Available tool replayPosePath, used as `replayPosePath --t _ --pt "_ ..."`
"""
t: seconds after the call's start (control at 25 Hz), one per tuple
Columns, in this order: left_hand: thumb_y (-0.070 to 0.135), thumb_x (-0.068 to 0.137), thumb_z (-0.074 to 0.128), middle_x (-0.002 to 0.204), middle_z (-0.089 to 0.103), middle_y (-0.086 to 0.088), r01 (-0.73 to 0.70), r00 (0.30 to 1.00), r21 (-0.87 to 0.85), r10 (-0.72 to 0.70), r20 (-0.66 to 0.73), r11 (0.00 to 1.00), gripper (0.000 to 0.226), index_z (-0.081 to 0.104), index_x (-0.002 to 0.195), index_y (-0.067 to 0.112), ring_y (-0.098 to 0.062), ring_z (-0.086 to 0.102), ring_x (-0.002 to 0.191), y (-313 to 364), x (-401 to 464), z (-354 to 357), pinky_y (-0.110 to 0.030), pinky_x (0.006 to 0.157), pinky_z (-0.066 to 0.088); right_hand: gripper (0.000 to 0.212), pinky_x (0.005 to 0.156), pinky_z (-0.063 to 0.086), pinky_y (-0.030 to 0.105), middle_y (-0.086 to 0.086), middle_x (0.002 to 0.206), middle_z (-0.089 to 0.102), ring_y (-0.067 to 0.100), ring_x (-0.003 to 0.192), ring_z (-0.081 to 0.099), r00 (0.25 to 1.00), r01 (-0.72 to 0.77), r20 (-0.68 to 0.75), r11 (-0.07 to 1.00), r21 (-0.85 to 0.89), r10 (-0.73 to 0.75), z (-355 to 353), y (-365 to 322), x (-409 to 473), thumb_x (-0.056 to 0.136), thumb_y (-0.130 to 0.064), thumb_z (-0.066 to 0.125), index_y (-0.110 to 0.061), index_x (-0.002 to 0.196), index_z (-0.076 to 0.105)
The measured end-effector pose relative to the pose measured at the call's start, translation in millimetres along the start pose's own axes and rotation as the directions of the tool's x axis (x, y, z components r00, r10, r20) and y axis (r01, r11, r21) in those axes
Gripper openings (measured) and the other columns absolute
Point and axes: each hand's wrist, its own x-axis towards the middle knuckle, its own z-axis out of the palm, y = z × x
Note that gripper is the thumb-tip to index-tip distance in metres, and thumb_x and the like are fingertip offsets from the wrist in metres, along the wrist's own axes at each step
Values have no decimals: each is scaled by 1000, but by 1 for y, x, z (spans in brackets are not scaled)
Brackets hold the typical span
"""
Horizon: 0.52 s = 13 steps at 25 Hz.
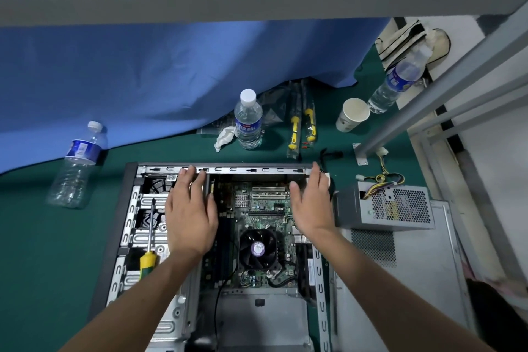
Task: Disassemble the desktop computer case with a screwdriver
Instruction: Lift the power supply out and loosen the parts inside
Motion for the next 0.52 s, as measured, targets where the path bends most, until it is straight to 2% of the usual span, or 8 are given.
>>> replayPosePath --t 0.12,0.24,0.4,0.52 --pt "21 96 54 152 39 -11 -1 1000 8 1 0 1000 45 48 139 8 -25 30 144 0 1 1 -48 115 28 61 97 44 43 9 152 27 29 130 41 990 4 -137 992 -129 -22 10 4 3 103 -40 33 -15 154 10" --pt "22 96 54 152 38 -11 -16 1000 14 16 -1 1000 47 47 140 8 -25 29 145 -2 1 3 -49 116 28 55 93 47 46 9 148 31 30 123 48 983 22 -179 993 -119 -44 15 9 7 104 -38 30 -15 152 17" --pt "23 95 54 153 36 -10 -22 1000 17 22 4 1000 50 44 143 10 -24 27 145 -2 -1 3 -45 118 24 54 91 46 45 9 150 33 32 119 52 976 -13 -216 998 -66 -2 16 10 4 104 -34 30 -12 153 19" --pt "23 95 55 153 36 -10 -14 1000 19 14 -3 1000 50 44 142 10 -25 27 145 -2 0 3 -44 118 22 48 93 44 44 10 144 41 31 119 52 977 -20 -214 997 -77 3 16 11 6 105 -32 30 -7 145 33"
